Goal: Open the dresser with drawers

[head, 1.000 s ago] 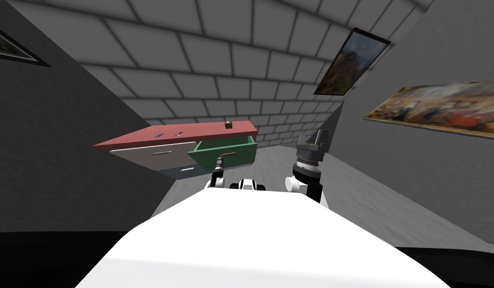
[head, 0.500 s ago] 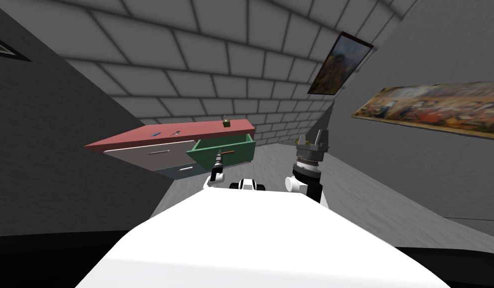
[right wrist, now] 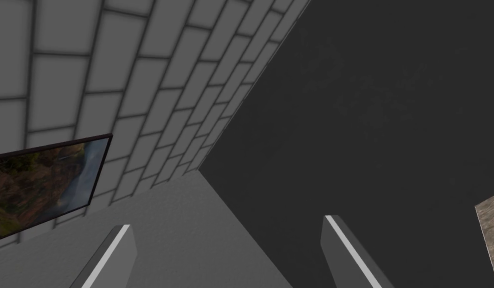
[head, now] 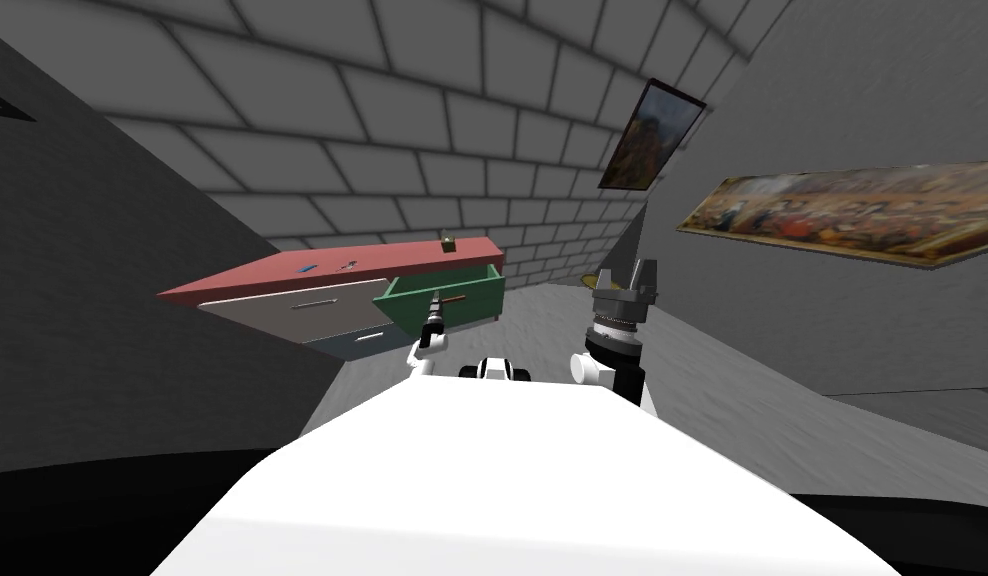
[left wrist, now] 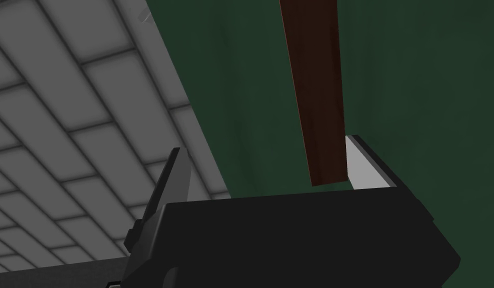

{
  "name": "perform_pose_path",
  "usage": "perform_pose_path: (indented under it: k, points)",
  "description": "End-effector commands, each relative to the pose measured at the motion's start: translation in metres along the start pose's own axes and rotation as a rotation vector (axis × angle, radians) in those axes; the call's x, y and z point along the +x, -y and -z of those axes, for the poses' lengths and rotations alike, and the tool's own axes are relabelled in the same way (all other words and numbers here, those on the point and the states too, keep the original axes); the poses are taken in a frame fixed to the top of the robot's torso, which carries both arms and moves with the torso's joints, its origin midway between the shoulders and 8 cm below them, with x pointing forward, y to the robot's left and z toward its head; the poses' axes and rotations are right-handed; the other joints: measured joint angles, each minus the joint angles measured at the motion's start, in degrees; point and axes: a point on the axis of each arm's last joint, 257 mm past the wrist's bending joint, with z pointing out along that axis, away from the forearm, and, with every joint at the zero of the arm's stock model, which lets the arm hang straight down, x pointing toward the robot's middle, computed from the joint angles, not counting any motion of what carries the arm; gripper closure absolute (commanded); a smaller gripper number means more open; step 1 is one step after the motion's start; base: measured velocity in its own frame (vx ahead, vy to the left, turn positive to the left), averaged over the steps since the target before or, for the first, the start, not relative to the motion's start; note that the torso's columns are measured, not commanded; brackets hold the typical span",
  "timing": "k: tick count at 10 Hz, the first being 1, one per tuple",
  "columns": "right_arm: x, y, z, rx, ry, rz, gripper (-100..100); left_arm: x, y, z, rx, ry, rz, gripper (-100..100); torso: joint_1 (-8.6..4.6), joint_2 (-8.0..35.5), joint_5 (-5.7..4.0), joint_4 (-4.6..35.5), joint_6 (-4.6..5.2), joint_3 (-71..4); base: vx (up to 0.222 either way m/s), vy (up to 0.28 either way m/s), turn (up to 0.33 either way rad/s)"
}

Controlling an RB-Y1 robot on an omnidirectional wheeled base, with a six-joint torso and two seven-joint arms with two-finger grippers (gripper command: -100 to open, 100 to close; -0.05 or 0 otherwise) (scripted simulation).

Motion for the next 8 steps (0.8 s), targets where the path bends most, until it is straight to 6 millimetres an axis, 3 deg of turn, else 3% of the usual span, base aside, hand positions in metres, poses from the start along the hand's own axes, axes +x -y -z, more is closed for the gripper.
perform_pose_path:
  k: [1,2,3,8]
  points:
    - [0.0,0.0,0.0,0.0,0.0,0.0,0,-0.004,0.009,-0.017,-0.001,0.014,0.002,-100,-0.07,-0.01,-0.05,0.03,-0.06,0.01,-0.058,-0.012,-0.043]
    - [0.0,0.0,0.0,0.0,0.0,0.0,0,-0.002,0.003,-0.012,-0.009,0.009,0.003,-100,-0.17,0.09,-0.12,0.11,-0.02,0.05,-0.025,-0.003,-0.012]
    - [0.0,0.0,0.0,0.0,0.0,0.0,0,-0.002,0.002,-0.012,-0.014,0.009,0.002,0,-0.16,0.09,-0.07,0.06,-0.03,0.07,0.0,0.0,0.0]
    - [0.0,0.0,0.0,0.0,0.0,0.0,0,-0.002,-0.001,-0.011,-0.021,0.008,0.002,0,-0.01,0.04,0.03,-0.04,-0.02,0.04,0.0,0.0,0.0]
